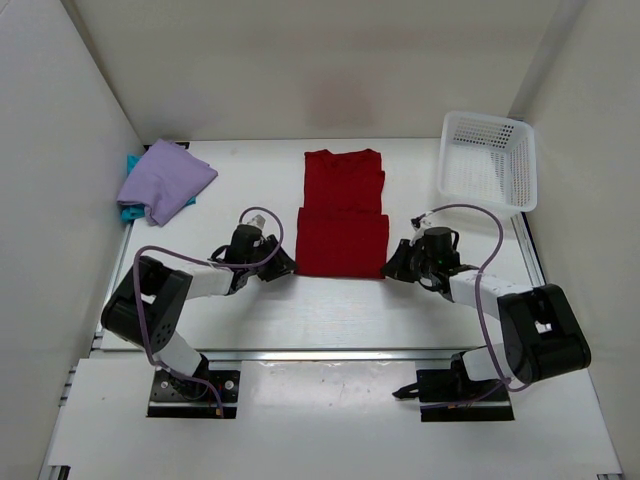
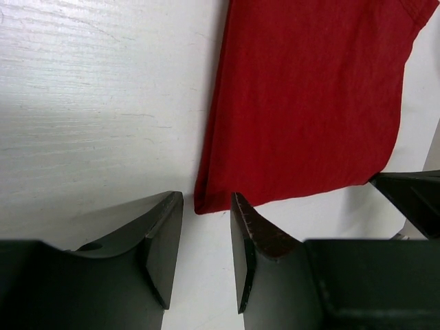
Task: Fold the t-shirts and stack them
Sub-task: Grab one side of the 2/3 rectangular tshirt with both arms
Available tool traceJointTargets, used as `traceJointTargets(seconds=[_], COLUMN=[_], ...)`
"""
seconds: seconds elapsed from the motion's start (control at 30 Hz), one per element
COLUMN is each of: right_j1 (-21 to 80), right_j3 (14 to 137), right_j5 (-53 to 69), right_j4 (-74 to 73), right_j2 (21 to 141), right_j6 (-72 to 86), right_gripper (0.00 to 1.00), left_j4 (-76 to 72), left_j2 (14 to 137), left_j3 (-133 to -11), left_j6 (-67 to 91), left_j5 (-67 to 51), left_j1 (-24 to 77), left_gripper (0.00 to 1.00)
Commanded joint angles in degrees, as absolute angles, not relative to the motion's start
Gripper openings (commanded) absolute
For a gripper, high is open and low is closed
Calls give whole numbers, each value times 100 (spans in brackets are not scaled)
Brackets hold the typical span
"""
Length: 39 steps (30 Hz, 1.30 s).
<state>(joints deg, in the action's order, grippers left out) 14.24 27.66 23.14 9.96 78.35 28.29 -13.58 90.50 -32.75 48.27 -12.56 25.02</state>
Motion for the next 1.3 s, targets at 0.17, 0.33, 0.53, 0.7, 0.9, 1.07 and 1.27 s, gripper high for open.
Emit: traceJointTargets(seconds=[0.17,0.33,0.53,0.7,0.9,1.07,1.27], right_j1=[1362,1344,1205,1301,1371,1564,2291], right_j3=[2215,2162,2205,2364,2469,2391,1689], right_j5=[2118,2146,2161,2320,2382,2206,1786], right_j4=[1634,1538,1416,1642,1951,1811,996], right_j2=[8042,7508,7557,8243,8516,8263,7096], right_j6=[2953,2979,2910,2961,3076,3067,3321], right_gripper=[5,21,37,34,14,0,0], left_j4=[-1098,-1125,-1002,-975,-1010,-863,-178], left_j2=[9220,9106,9281,9264,9360,9212,8291], left_j3=[-3401,-3270,-3357,-3279,-3287,-3270,-2805], left_j6=[4658,4623,4553,4526,4509,4474,4185], left_j5=[-1011,-835,-747,-720,-747,-940,-1327], left_j1=[2557,2602,2751,2769,2759,2812,2663], left_gripper=[45,43,42,34,17,0,0])
